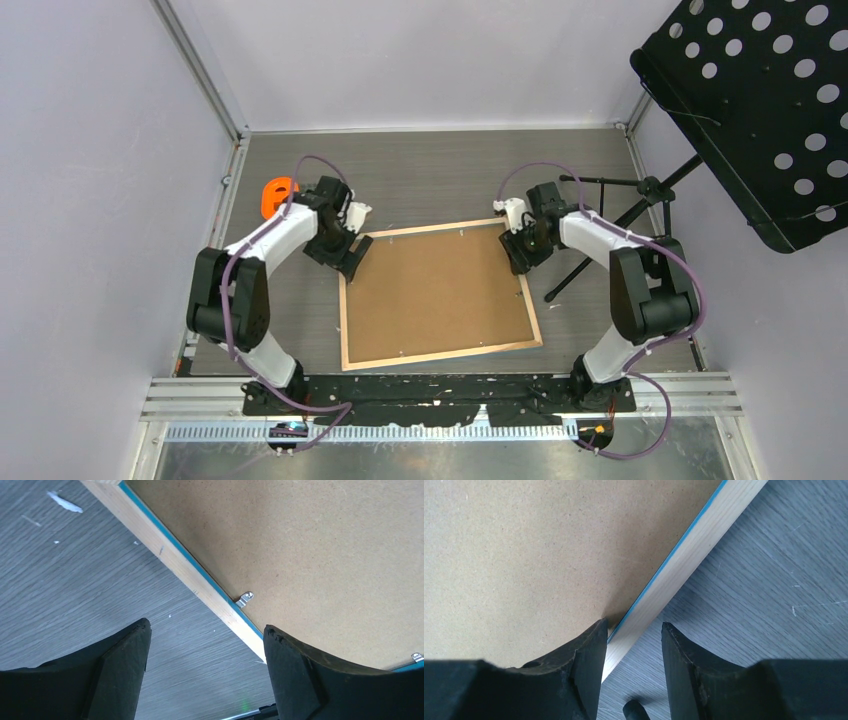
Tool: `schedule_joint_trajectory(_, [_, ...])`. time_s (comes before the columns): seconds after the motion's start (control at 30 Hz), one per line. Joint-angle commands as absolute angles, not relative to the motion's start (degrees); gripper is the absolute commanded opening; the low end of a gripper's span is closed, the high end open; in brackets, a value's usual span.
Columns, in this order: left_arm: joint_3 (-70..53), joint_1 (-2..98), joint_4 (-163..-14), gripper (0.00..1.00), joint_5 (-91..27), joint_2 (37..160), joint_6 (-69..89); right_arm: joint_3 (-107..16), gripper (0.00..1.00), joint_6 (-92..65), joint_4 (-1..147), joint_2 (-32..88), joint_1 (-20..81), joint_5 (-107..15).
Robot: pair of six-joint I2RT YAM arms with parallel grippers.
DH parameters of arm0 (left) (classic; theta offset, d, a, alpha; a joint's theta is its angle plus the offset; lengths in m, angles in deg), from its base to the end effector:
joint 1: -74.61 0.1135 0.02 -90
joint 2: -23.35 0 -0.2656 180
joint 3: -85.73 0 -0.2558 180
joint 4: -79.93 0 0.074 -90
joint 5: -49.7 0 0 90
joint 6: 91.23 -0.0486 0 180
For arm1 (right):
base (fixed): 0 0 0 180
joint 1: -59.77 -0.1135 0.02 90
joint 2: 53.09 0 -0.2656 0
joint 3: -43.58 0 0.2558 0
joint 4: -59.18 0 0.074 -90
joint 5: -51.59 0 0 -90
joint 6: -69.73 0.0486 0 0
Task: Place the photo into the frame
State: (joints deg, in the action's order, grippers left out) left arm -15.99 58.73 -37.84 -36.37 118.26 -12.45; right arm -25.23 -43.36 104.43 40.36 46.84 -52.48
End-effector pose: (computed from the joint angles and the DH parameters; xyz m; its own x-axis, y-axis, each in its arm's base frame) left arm 0.2987 -0.0884 0.1847 -0.8701 0.4493 -0.2026 0.4639 0.8854 -0.0284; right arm 0.2996 0.0809 0.1582 -0.7248 -0.5567 -0.4058 -0.6335 0.7701 0.0752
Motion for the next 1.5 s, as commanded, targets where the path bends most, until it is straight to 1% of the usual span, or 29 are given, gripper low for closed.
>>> schedule_joint_trajectory(0.0, [-15.31, 59.06, -36.63, 0.84, -35.41, 113.98, -13.96, -28.56, 0.49, -40.89, 103.48, 41.81, 47.12, -53.81])
schedule_joint_trajectory(0.23, [-16.66, 59.05, -36.66, 0.89, -35.20, 111.59, -13.97, -30.71, 0.42, -37.89, 103.21, 44.40, 47.76, -51.96])
schedule_joint_trajectory(0.37, [-17.39, 59.05, -36.64, 0.91, -34.99, 110.61, -14.14, -31.71, 0.37, -35.61, 103.20, 45.66, 47.99, -50.80])
schedule_joint_trajectory(0.67, [-19.32, 59.00, -37.21, 0.99, -32.22, 107.56, -15.66, -34.16, 0.22, -30.11, 102.94, 47.55, 48.83, -49.41])
schedule_joint_trajectory(1.0, [-19.14, 57.54, -37.54, 1.00, -26.93, 105.73, -18.27, -35.26, 0.08, -24.53, 101.36, 50.01, 51.12, -49.49])
schedule_joint_trajectory(1.1, [-18.51, 56.51, -37.56, 1.00, -24.35, 106.74, -20.24, -36.13, 0.06, -22.77, 100.64, 51.19, 52.13, -50.44])
schedule_joint_trajectory(1.2, [-17.72, 54.93, -37.33, 1.00, -22.49, 108.15, -22.07, -36.98, 0.06, -20.81, 100.30, 53.15, 52.64, -51.42])
schedule_joint_trajectory(1.47, [-17.07, 48.78, -38.65, 1.00, -22.57, 108.00, -24.03, -40.74, 0.06, -16.19, 99.65, 56.07, 54.42, -53.04])
